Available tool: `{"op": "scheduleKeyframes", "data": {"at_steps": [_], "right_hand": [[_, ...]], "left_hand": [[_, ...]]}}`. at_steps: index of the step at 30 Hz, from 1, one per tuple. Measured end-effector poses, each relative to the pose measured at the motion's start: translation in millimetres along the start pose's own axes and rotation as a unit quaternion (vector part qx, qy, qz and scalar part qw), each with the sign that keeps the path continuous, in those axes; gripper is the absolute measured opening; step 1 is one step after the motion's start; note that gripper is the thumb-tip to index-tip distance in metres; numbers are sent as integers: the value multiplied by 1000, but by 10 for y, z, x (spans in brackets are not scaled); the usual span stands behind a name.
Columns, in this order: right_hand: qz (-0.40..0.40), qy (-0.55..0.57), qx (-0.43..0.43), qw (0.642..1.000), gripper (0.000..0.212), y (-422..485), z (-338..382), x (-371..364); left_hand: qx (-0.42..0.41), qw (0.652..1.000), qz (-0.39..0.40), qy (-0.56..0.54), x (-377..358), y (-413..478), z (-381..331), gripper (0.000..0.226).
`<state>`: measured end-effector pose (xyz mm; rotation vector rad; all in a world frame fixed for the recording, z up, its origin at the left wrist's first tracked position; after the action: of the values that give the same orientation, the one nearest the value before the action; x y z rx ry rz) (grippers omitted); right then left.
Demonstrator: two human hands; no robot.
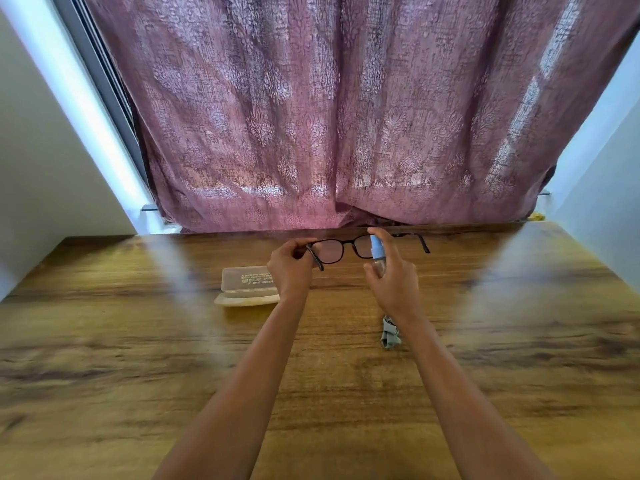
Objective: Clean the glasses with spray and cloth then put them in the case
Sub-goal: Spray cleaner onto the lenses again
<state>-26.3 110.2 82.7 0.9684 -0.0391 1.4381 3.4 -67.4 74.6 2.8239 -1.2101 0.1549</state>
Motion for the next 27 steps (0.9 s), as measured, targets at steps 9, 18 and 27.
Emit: {"op": "scheduleKeyframes", "data": {"at_steps": [9, 18, 27], "right_hand": [[24, 25, 11, 999, 54, -55, -56, -35], [40, 55, -69, 995, 12, -217, -365, -58], [-64, 1, -173, 983, 32, -369, -850, 239]], "left_hand": [[2, 1000, -18, -5, 7, 22, 65, 12], [22, 999, -46, -11, -47, 17, 169, 7], [46, 997, -55, 1, -142, 26, 338, 6]]}}
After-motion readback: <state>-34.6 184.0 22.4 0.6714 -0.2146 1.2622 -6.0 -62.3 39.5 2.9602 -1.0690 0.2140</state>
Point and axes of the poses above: each hand's wrist, its own y-axis towards the middle knuckle, its own x-axis out of the back of the hand, z = x × y, the point moved 5 cm from there along y, towards the middle knuckle, and after that the axes turned 2 degrees about -z, right-handed, at the moved point
